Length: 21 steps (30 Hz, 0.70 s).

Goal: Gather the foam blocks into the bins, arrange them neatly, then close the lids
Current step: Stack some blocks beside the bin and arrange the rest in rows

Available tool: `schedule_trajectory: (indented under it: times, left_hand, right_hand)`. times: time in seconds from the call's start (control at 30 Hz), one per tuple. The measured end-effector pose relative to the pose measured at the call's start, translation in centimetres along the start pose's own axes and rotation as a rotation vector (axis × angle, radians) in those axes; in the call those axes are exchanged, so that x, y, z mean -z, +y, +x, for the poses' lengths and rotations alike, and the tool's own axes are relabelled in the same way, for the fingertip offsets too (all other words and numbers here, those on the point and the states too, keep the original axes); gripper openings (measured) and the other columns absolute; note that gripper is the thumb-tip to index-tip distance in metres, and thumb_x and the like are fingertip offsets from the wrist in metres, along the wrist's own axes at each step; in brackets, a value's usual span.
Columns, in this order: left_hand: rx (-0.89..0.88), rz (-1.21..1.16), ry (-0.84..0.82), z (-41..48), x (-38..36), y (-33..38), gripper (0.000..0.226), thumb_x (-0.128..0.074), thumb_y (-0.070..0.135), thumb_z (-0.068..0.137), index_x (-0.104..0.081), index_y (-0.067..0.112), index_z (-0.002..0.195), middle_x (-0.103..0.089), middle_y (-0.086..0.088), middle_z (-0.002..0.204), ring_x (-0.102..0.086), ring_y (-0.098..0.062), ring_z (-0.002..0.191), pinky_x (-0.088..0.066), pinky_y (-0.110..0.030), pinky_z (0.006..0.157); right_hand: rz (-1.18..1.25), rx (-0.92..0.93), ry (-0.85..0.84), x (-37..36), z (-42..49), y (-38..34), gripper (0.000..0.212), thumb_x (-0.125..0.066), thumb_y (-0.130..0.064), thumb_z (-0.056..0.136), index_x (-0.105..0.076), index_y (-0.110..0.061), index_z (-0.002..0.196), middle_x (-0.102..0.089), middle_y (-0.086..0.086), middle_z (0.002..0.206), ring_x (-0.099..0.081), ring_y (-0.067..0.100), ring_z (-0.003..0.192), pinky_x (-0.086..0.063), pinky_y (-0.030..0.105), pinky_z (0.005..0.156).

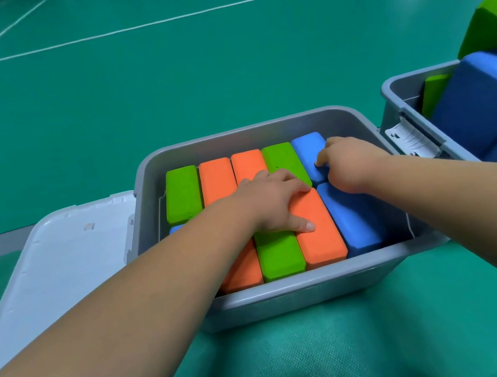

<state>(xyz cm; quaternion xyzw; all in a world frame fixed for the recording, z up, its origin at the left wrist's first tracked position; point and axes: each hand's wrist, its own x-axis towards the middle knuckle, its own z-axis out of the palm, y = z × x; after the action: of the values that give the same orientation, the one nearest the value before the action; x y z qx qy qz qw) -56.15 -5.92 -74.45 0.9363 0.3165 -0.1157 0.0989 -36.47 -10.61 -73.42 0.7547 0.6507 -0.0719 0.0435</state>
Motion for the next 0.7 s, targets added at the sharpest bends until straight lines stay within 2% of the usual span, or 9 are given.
schedule_trajectory:
  times: [0.23,0.33,0.4,0.5,0.57,0.63,0.7]
  left_hand:
    - [-0.030,-0.033,0.082,-0.8,-1.4,-1.5,0.080,-0.055,0.078,0.088,-0.029,0.049,0.158,-0.018,0.018,0.170,-0.024,-0.022,0.151,-0.029,-0.053,0.116]
    - [-0.009,-0.069,0.159,-1.4,-3.3,-1.5,0.078,-0.050,0.076,0.092,-0.029,0.045,0.159,-0.016,0.019,0.170,-0.023,-0.016,0.154,-0.028,-0.048,0.119]
    - [0.024,-0.119,0.195,-1.7,-4.0,-1.0,0.076,-0.051,0.072,0.094,-0.031,0.040,0.160,-0.018,0.014,0.171,-0.022,-0.016,0.156,-0.026,-0.048,0.122]
    - [0.107,-0.200,0.188,-2.1,-4.3,0.7,0.073,-0.061,0.057,0.095,-0.038,0.029,0.158,-0.025,0.002,0.170,-0.025,-0.025,0.156,-0.026,-0.047,0.124]
    - [0.219,-0.234,0.187,-2.7,-4.2,2.4,0.068,-0.066,0.044,0.094,-0.044,0.022,0.155,-0.030,-0.004,0.168,-0.027,-0.031,0.154,-0.026,-0.046,0.124]
    - [0.314,-0.331,0.159,-4.1,-3.8,4.7,0.065,-0.065,0.027,0.093,-0.045,0.016,0.154,-0.027,-0.007,0.169,-0.026,-0.031,0.155,-0.023,-0.043,0.126]
    - [0.372,-0.511,0.130,-6.3,-2.7,7.3,0.066,-0.058,0.011,0.092,-0.042,0.011,0.156,-0.028,-0.008,0.169,-0.027,-0.027,0.155,-0.019,-0.036,0.127]
  right_hand:
    - [0.165,-0.033,0.202,-2.1,0.9,1.1,0.033,-0.049,-0.017,0.096,-0.072,-0.024,0.119,-0.055,0.002,0.117,-0.062,0.031,0.098,-0.053,0.042,0.082]
    - [0.220,-0.078,0.268,-2.5,1.0,0.8,0.030,-0.049,-0.016,0.096,-0.074,-0.020,0.111,-0.057,0.004,0.117,-0.061,0.033,0.099,-0.053,0.043,0.081]
    - [0.267,-0.132,0.214,-2.2,0.6,0.0,0.031,-0.052,-0.016,0.093,-0.072,-0.017,0.117,-0.057,0.008,0.124,-0.060,0.037,0.107,-0.053,0.046,0.089]
    - [0.280,-0.181,-0.019,-0.9,-0.6,-1.0,0.046,-0.053,-0.022,0.088,-0.063,-0.017,0.133,-0.047,0.010,0.148,-0.051,0.042,0.128,-0.044,0.051,0.107]
    - [0.308,-0.175,-0.125,0.5,-2.0,-1.2,0.047,-0.051,-0.028,0.089,-0.065,-0.014,0.132,-0.047,0.012,0.151,-0.048,0.040,0.134,-0.042,0.048,0.110]
    - [0.434,-0.206,-0.110,1.8,-4.5,-1.0,0.046,-0.048,-0.030,0.091,-0.069,-0.011,0.128,-0.053,0.012,0.148,-0.050,0.033,0.136,-0.041,0.041,0.112]
    - [0.565,-0.283,-0.065,3.0,-8.1,-0.5,0.041,-0.051,-0.024,0.095,-0.069,-0.017,0.131,-0.055,0.003,0.150,-0.051,0.024,0.137,-0.038,0.033,0.113]
